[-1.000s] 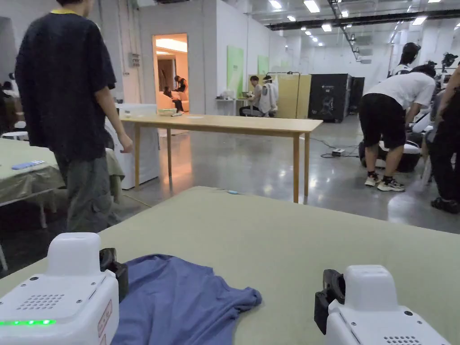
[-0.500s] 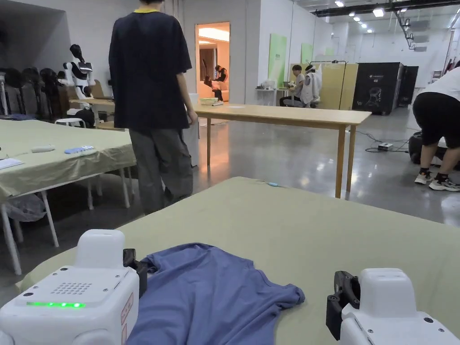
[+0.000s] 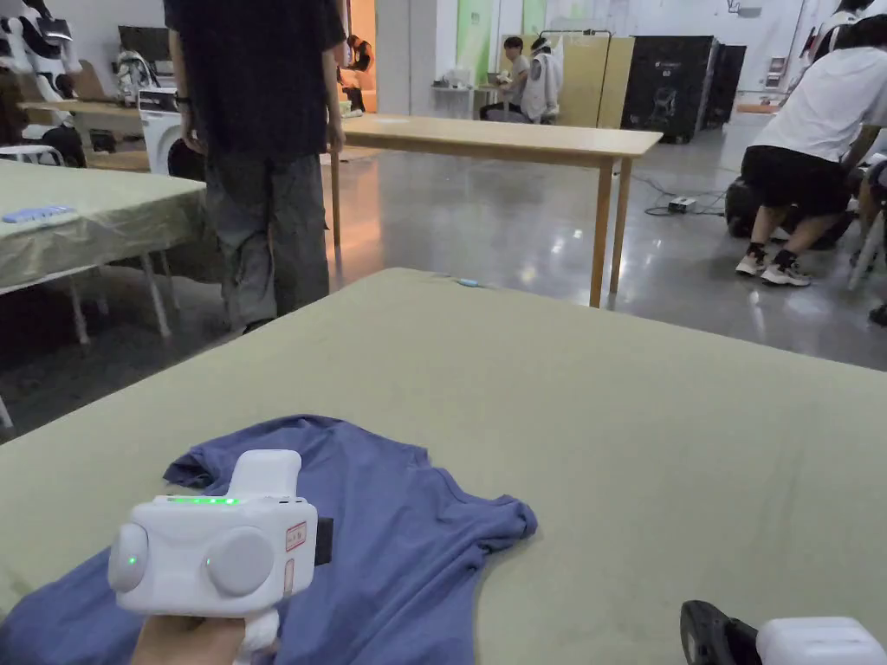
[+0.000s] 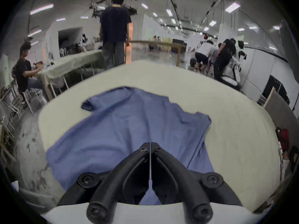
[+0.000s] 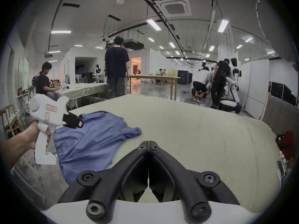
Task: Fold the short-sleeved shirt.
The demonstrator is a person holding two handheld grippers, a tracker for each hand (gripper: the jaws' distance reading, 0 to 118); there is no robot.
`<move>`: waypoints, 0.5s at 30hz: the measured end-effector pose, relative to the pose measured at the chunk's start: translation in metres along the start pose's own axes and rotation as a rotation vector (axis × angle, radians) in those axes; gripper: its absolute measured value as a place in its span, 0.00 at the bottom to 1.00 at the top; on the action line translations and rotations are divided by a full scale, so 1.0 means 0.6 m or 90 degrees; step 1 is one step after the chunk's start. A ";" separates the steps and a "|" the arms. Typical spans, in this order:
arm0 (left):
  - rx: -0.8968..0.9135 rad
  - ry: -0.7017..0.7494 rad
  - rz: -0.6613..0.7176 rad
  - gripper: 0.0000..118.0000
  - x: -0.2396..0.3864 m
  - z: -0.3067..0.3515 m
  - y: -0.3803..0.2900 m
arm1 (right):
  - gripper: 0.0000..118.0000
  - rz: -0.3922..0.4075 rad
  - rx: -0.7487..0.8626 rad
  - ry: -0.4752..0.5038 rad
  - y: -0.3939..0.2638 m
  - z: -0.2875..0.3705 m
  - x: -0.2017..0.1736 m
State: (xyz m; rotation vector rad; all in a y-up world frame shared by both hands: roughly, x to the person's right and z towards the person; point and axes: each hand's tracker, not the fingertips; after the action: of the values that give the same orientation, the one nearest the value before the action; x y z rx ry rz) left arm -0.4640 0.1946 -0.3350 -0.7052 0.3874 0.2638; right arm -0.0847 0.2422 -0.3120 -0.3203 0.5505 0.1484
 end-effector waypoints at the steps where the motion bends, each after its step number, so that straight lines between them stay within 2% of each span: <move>1: -0.013 -0.006 0.002 0.00 0.002 -0.020 0.001 | 0.00 -0.001 -0.008 -0.003 -0.003 -0.005 0.001; 2: -0.009 -0.002 0.002 0.00 0.005 -0.035 0.002 | 0.00 -0.002 -0.015 -0.006 -0.007 -0.009 0.003; 3: -0.020 0.003 -0.016 0.06 0.010 -0.050 0.005 | 0.00 -0.001 -0.024 -0.013 -0.011 -0.014 0.004; 4: -0.041 0.004 -0.044 0.20 0.015 -0.061 0.007 | 0.00 0.001 -0.030 -0.023 -0.014 -0.017 0.004; 5: -0.067 0.010 -0.059 0.57 0.019 -0.074 0.010 | 0.00 0.001 -0.030 -0.021 -0.019 -0.020 0.006; 6: -0.093 0.003 -0.053 0.83 0.021 -0.086 0.011 | 0.00 -0.001 -0.036 -0.022 -0.022 -0.023 0.009; 7: -0.117 -0.011 -0.053 0.98 0.023 -0.097 0.010 | 0.00 -0.004 -0.042 -0.025 -0.024 -0.025 0.010; 12: -0.196 -0.042 -0.081 0.99 0.037 -0.140 -0.003 | 0.00 -0.011 -0.057 -0.026 -0.034 -0.025 0.014; 14: -0.216 -0.010 -0.116 0.91 0.048 -0.154 -0.018 | 0.00 -0.013 -0.061 -0.025 -0.036 -0.018 0.017; 15: -0.208 -0.003 -0.133 0.91 0.052 -0.155 -0.024 | 0.00 -0.011 -0.061 -0.026 -0.036 -0.013 0.018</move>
State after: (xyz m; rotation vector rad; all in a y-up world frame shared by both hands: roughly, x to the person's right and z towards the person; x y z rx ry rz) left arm -0.4545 0.1247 -0.4048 -1.0578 0.2649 0.1319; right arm -0.0743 0.2198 -0.3186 -0.4141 0.5009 0.1642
